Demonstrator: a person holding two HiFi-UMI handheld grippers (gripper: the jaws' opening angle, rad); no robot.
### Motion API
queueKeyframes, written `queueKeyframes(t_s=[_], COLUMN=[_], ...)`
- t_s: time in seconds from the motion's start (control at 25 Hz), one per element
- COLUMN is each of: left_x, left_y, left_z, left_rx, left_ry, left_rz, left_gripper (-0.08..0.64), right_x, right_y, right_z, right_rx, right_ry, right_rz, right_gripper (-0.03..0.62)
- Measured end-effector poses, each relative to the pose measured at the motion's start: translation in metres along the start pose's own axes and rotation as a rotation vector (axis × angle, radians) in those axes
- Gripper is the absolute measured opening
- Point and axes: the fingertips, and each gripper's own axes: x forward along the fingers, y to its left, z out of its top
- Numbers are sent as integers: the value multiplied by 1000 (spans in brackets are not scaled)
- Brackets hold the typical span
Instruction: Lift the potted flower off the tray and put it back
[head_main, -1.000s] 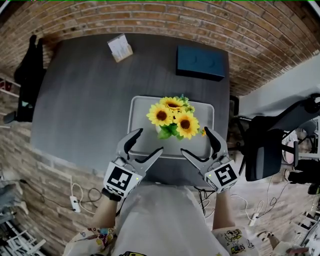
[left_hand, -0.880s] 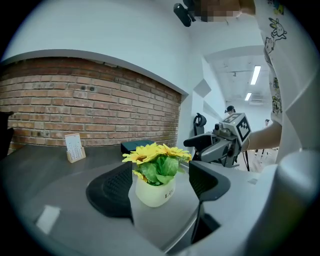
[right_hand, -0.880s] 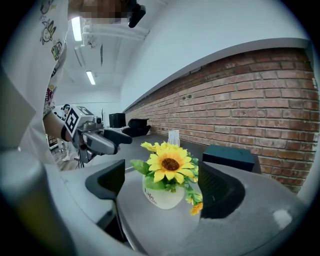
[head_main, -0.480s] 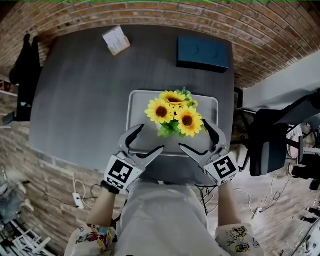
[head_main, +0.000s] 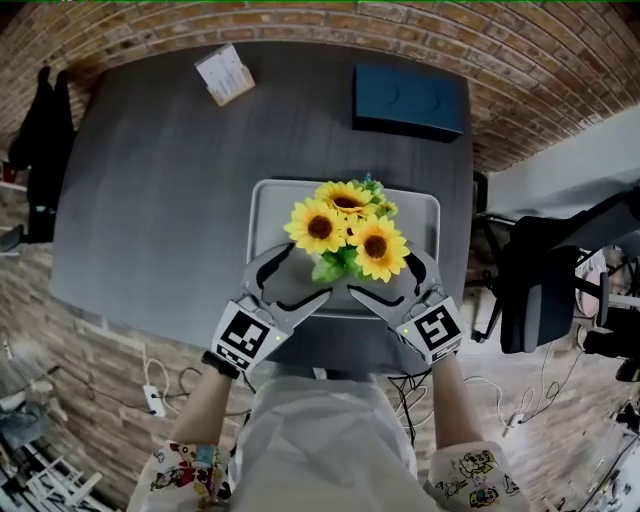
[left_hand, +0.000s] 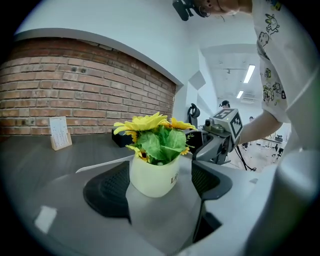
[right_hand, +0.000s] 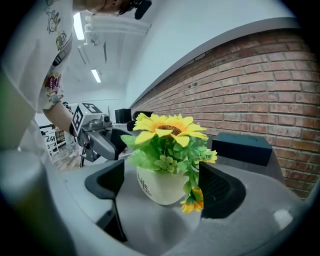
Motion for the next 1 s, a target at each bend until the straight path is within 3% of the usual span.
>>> queueKeyframes(t_s=[0.84,1.0], left_x=[32,37], left_y=[19,19], left_z=[-12,-13], left_rx=[32,42], left_ry=[-17,-9], left_rz=[-73,-93], left_gripper=[394,396], right_x=[24,27], right_y=[-15,-17], right_z=[-4,-7], right_rx=[53,66], right_ry=[-107,-112], right_rz=[143,179], right_gripper=[460,428])
